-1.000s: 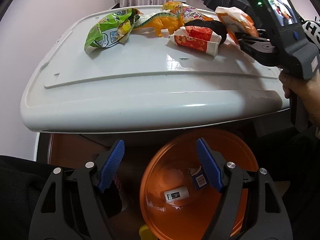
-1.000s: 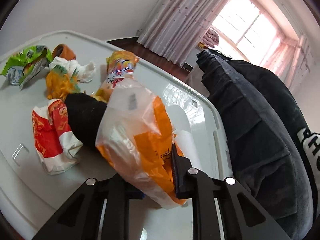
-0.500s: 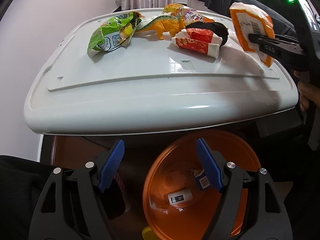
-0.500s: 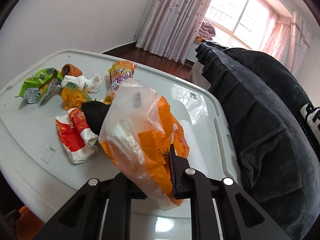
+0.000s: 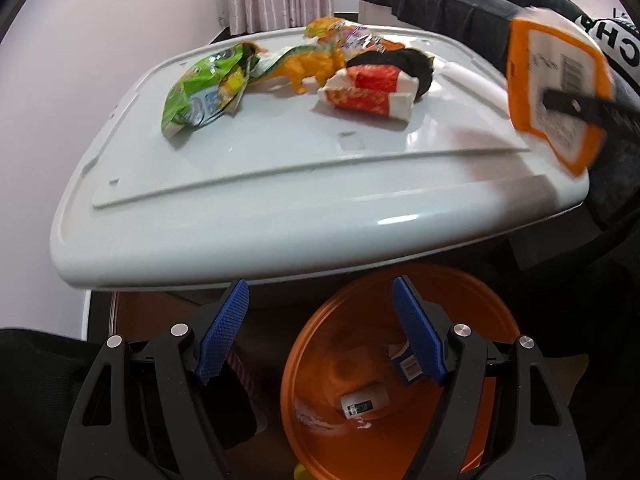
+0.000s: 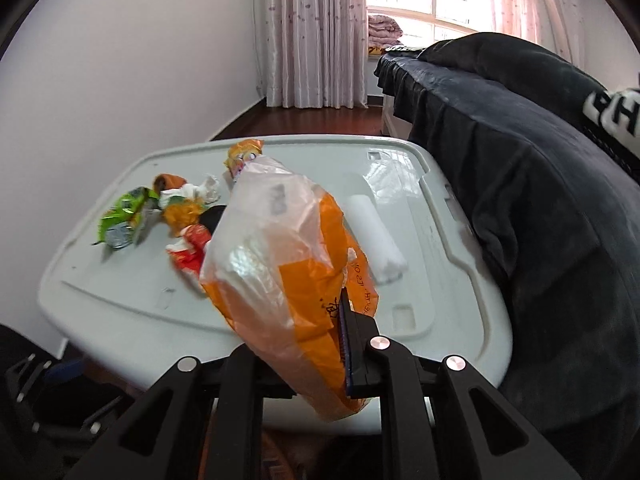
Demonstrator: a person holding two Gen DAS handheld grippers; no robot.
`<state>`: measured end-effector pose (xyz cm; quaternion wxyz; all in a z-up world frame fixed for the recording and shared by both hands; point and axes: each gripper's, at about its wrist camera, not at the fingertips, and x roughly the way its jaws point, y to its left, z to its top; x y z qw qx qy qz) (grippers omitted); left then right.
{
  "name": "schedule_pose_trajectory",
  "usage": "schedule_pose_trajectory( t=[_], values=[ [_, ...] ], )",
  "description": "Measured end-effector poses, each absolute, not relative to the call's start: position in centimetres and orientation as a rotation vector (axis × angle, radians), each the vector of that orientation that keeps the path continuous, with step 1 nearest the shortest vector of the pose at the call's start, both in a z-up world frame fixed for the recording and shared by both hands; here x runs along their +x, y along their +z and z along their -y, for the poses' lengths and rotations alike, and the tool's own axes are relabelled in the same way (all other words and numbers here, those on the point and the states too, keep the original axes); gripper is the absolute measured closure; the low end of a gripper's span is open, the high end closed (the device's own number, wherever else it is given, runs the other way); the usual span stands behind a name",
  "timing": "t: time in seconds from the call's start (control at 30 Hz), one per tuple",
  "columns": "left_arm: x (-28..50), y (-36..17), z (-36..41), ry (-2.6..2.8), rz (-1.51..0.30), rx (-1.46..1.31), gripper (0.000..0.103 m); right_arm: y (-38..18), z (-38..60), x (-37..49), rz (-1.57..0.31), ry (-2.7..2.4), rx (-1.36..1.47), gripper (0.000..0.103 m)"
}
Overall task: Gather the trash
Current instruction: 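Grasp the red-and-white wrapper with the left tool while the right tool holds the bag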
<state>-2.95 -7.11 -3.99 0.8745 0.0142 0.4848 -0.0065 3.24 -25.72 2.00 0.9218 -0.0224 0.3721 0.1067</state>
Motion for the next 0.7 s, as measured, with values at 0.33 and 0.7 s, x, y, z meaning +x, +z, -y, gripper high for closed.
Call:
schedule_pose_trajectory(
  t=[0.33, 0.7],
  values=[
    [5.8, -0.1, 8.2, -0.082, -0.993, -0.291, 0.03, 2.2, 28.2, 2.9, -0.73, 0.181, 0.061, 0.089],
    [14.0, -1.8, 8.1, 0.088, -1.087, -0.509, 0.03, 2.4, 28.7, 2.7, -0.73, 0.216, 0.096, 0.088]
  ],
)
